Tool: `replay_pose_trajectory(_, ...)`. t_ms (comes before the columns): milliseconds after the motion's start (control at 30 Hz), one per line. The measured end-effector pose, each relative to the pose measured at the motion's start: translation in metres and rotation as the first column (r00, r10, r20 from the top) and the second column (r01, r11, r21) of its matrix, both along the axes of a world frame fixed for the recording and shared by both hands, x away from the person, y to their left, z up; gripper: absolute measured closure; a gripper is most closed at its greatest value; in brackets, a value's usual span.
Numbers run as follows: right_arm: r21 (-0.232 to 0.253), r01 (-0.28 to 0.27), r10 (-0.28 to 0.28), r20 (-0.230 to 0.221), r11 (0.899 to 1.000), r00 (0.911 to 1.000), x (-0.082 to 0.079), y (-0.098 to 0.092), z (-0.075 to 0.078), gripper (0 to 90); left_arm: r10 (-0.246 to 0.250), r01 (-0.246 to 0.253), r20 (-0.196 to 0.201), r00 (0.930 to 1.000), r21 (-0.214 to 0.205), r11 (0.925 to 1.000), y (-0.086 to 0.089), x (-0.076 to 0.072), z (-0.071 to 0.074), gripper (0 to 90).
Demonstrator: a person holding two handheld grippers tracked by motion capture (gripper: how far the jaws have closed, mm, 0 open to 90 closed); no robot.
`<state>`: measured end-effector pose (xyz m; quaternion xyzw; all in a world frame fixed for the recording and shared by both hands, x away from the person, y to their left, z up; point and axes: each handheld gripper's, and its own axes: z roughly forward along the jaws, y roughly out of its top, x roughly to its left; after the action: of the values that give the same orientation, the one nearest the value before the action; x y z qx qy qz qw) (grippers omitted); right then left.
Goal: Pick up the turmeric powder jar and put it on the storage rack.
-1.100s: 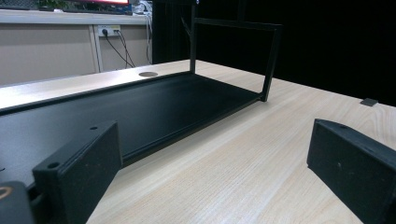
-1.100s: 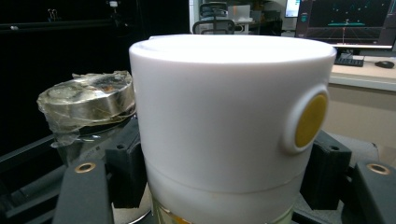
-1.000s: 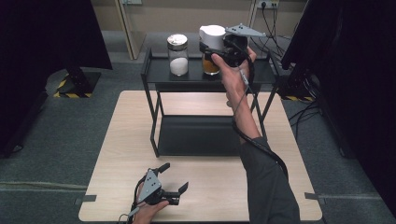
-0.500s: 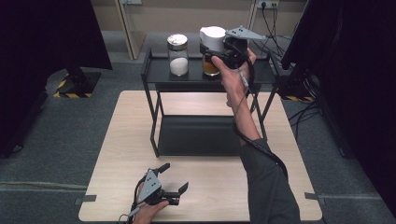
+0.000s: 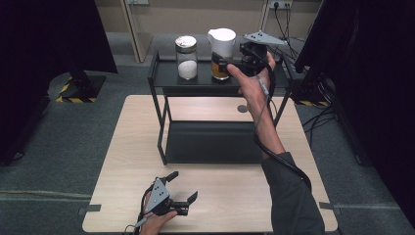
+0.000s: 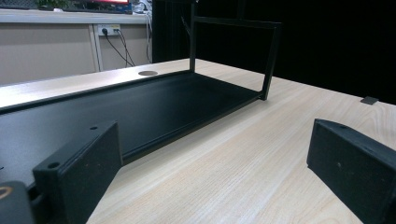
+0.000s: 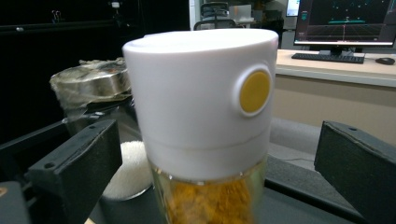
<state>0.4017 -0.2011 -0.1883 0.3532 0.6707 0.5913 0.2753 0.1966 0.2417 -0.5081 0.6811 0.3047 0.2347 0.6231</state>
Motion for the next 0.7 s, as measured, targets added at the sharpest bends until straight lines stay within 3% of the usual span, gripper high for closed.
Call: replay_pose_trajectory(700, 0.009, -0.048, 0.047, 0.037, 0.999, 0.9982, -0.031, -0.025, -0.020, 0.5, 0.001, -0.001, -0.002, 1.0000, 0.002, 1.0000, 0.000, 0.000, 0.000, 2.5)
